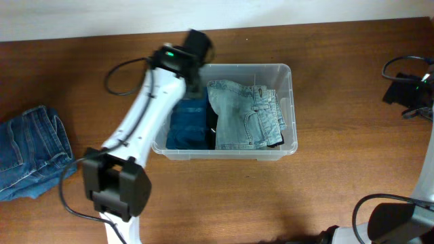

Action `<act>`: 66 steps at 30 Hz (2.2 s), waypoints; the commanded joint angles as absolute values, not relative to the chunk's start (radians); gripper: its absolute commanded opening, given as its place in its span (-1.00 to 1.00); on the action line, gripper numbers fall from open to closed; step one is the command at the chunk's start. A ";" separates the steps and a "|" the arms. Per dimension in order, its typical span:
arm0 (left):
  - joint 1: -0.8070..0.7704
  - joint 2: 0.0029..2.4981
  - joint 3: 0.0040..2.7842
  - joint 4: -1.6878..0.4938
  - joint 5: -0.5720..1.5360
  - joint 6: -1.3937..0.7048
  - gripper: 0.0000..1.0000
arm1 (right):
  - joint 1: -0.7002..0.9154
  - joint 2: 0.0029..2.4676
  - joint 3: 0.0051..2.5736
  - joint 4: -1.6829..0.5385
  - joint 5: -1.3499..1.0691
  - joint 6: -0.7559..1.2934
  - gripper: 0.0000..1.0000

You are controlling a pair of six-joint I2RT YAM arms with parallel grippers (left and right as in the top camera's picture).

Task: Pack container
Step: 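Withdraw the left gripper to the dark-wash jeans on the left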

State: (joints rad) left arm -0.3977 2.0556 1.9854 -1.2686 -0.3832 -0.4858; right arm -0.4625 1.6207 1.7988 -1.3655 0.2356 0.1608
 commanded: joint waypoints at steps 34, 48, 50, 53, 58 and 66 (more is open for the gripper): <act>0.385 1.986 1.981 -1.261 -0.355 -0.421 0.99 | -0.465 1.622 1.805 -1.365 0.247 0.165 0.97; 0.511 1.987 1.980 -1.169 -0.237 -0.200 0.89 | -0.465 1.622 1.805 -1.365 0.247 0.165 0.97; 0.529 1.987 1.980 -1.159 -0.191 -0.149 0.83 | -0.465 1.622 1.805 -1.365 0.247 0.165 0.97; 0.567 1.993 1.977 -1.155 -0.127 -0.102 0.66 | -0.465 1.622 1.805 -1.365 0.247 0.165 0.97; 0.646 2.035 1.977 -1.160 -0.164 -0.091 0.67 | -0.465 1.622 1.805 -1.365 0.247 0.165 0.98; 0.776 2.142 1.977 -1.152 -0.081 0.063 0.69 | -0.465 1.622 1.805 -1.365 0.247 0.165 0.97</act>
State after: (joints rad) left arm 0.7437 2.0781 1.9854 -1.1603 -0.1349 -0.0212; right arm -0.4625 1.6207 1.7988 -1.3655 0.2356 0.1600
